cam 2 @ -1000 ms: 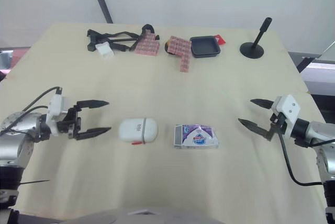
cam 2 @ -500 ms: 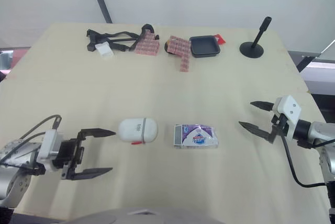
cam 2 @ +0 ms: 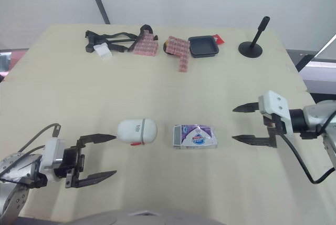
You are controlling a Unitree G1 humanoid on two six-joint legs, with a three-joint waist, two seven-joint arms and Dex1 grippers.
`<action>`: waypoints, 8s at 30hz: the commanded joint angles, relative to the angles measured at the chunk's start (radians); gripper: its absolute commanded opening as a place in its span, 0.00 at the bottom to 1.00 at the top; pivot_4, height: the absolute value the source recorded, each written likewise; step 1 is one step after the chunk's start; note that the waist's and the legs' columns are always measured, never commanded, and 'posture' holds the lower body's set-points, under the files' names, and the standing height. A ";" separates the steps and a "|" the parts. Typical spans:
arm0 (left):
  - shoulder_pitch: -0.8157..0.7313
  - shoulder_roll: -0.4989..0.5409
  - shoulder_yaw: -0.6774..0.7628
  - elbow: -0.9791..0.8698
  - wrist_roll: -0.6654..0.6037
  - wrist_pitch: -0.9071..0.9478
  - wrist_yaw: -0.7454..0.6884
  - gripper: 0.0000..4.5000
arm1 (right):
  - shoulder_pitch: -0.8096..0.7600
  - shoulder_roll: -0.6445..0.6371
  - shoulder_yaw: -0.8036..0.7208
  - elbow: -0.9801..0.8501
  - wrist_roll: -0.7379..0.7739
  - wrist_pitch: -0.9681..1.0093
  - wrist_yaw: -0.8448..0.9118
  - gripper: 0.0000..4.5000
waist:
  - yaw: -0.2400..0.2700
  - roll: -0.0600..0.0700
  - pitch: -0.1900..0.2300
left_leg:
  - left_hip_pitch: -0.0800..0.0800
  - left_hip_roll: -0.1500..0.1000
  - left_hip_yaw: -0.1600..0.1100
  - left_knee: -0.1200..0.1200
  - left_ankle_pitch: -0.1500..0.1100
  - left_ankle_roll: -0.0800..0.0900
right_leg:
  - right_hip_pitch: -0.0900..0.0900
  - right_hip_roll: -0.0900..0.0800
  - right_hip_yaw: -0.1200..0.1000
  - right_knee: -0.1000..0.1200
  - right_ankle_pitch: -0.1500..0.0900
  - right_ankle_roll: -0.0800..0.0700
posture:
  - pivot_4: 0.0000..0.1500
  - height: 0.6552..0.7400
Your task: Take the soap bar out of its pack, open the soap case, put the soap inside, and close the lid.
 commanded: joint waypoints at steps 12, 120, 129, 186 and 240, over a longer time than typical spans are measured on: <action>0.042 -0.004 -0.038 -0.090 0.022 -0.023 0.048 1.00 | -0.051 0.035 0.169 -0.067 -0.120 -0.048 -0.054 1.00 | -0.001 0.000 0.000 | -0.001 0.000 0.000 0.002 0.000 0.000 | -0.005 0.000 0.000 0.003 0.000 0.000 | 1.00 1.00; 0.000 -0.014 -0.119 -0.074 0.058 -0.044 0.126 1.00 | 0.056 -0.083 0.051 0.085 -0.234 -0.148 -0.072 0.45 | -0.017 0.000 -0.005 | 0.006 -0.001 0.001 0.003 0.000 0.005 | 0.003 -0.002 0.000 0.007 0.000 -0.001 | 1.00 1.00; -0.008 -0.013 -0.121 -0.065 0.058 -0.043 0.120 1.00 | 0.187 -0.114 -0.177 0.210 -0.203 -0.214 -0.061 0.45 | -0.016 0.001 -0.006 | 0.005 -0.001 0.001 0.003 0.000 0.006 | 0.003 -0.002 0.000 0.007 0.000 -0.001 | 1.00 1.00; -0.017 -0.053 -0.134 -0.056 0.012 -0.060 0.131 1.00 | 0.142 0.367 -0.405 -0.139 -0.076 0.592 -0.926 0.99 | -0.020 0.013 -0.013 | 0.023 -0.004 0.001 -0.015 0.009 -0.009 | 0.013 -0.003 -0.001 0.002 -0.001 -0.002 | 1.00 1.00; -0.608 0.041 -0.321 0.469 0.382 -0.087 0.025 1.00 | 0.361 0.283 -0.082 -0.034 -0.009 -0.318 -0.107 0.99 | -0.029 0.010 -0.014 | 0.012 -0.005 -0.001 -0.010 0.006 0.006 | 0.009 -0.009 -0.011 0.004 -0.003 -0.005 | 1.00 1.00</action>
